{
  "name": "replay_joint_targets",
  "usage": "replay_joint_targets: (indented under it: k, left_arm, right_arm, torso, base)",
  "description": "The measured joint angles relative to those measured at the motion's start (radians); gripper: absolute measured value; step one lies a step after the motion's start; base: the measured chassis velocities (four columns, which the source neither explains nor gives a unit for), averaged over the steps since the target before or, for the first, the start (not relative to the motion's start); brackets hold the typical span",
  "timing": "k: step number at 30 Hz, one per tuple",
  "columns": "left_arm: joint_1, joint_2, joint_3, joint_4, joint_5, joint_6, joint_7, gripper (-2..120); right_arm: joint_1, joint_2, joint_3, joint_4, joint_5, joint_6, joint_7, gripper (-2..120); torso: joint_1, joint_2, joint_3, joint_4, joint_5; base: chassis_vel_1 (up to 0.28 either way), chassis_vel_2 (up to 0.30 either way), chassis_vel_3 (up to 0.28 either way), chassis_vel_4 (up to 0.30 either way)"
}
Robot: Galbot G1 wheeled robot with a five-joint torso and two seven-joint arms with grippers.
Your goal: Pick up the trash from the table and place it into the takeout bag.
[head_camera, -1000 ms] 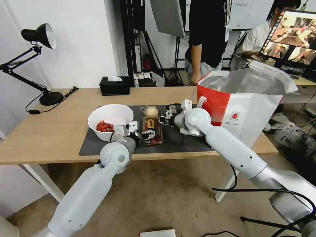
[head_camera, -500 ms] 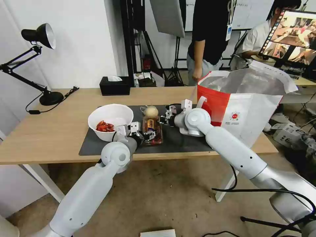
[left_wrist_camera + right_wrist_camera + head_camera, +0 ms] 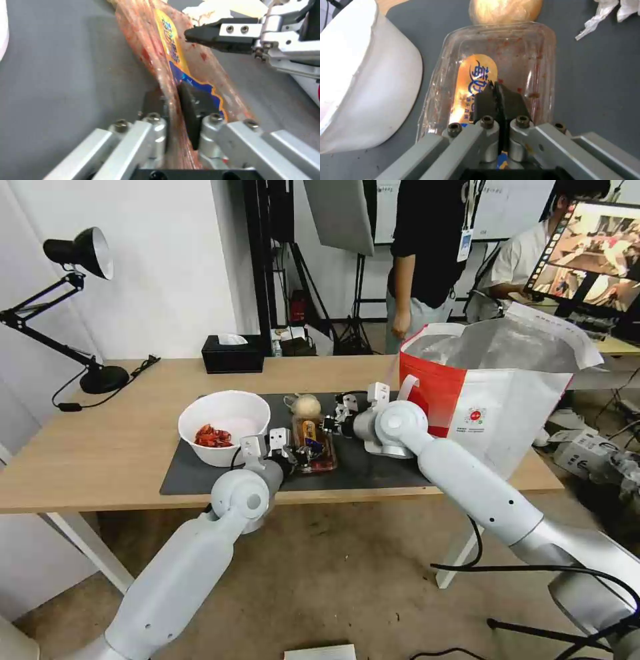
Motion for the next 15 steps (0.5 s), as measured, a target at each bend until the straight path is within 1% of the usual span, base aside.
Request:
replay_joint_targets:
  k: [1,3,4,9,12,15]
  left_arm:
    - [0.0,0.0,0.0,0.0,0.0,0.0,0.0,7]
    - [0.003,0.0,0.0,-0.001,0.0,-0.004,0.002,1]
    - [0.005,0.0,-0.001,-0.002,0.0,-0.005,0.001,0]
    - [0.01,0.003,-0.003,-0.008,0.0,-0.006,0.001,0]
    - [0.013,0.005,-0.004,-0.014,0.0,-0.008,0.0,0]
    - [0.022,0.005,-0.004,-0.021,-0.001,-0.028,-0.002,0]
  right_arm:
    - [0.0,0.0,0.0,0.0,0.0,0.0,0.0,0]
    - [-0.003,-0.003,0.003,0.006,0.0,0.001,0.002,0]
    - [-0.005,-0.005,0.006,0.011,0.0,0.001,0.003,0]
    - [-0.01,-0.015,0.016,0.031,0.0,0.005,0.01,0]
    - [-0.012,-0.028,0.02,0.059,0.004,0.024,0.013,0]
    - [-0.015,-0.055,0.039,0.128,0.011,0.043,0.028,0]
  torso:
    - [0.0,0.0,0.0,0.0,0.0]
    - [0.0,0.0,0.0,-0.0001,0.0]
    - [0.0,0.0,0.0,-0.0001,0.0]
    - [0.0,0.0,0.0,-0.0001,0.0]
    - [0.0,0.0,0.0,-0.0001,0.0]
    - [0.0,0.0,0.0,0.0,0.0]
  base:
    - [0.0,0.0,0.0,0.0]
    - [0.0,0.0,0.0,0.0]
    - [0.0,0.0,0.0,0.0]
    - [0.0,0.0,0.0,0.0]
    - [0.0,0.0,0.0,0.0]
    - [0.0,0.0,0.0,0.0]
